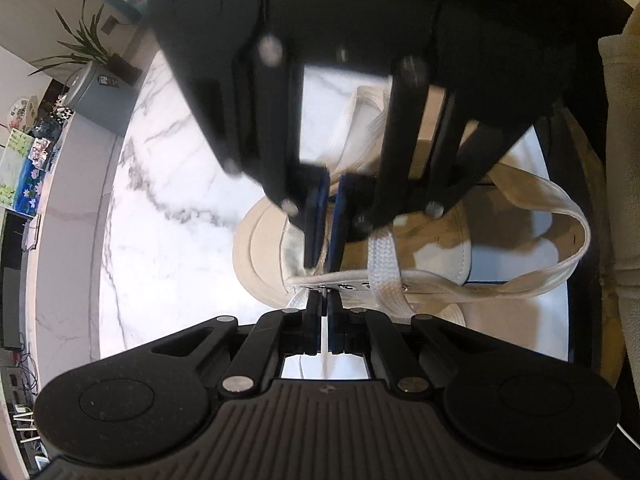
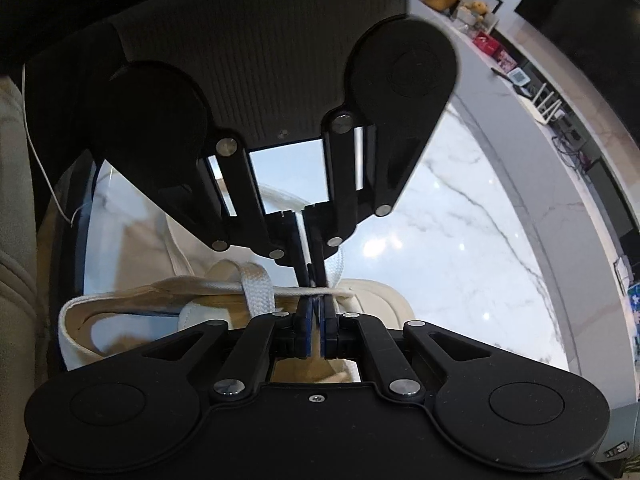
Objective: Lace up shoes with both hands
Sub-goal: 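Pull the lace tip through the eyelet and up with the left gripper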
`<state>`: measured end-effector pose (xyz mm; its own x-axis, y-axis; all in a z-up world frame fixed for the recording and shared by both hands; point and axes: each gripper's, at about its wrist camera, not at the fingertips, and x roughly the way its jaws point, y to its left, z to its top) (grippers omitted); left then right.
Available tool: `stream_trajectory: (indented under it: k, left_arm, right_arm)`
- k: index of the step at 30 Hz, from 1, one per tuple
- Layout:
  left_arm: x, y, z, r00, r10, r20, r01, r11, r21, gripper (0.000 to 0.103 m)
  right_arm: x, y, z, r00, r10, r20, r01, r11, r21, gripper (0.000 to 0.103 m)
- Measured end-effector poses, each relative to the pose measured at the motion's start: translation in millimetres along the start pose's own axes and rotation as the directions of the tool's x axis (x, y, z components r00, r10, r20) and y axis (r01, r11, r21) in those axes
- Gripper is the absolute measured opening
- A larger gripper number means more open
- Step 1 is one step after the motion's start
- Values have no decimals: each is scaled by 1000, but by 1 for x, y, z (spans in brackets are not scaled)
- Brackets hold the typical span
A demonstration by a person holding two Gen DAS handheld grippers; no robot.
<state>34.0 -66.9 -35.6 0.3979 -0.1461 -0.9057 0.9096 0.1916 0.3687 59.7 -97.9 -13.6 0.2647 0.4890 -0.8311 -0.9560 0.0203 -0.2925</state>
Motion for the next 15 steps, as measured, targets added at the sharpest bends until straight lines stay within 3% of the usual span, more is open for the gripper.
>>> stream_trajectory:
  k: [5, 15]
  left_arm:
    - [-7, -6, -6, 999, 26, -19, -26, 1000, -16, 2]
    - [-46, -1, -15, 989, 115, -90, -119, 992, -32, 2]
  right_arm:
    - [-21, 2, -8, 998, -66, 17, 64, 994, 84, 16]
    - [-55, 21, -34, 986, -168, 11, 157, 939, 305, 17]
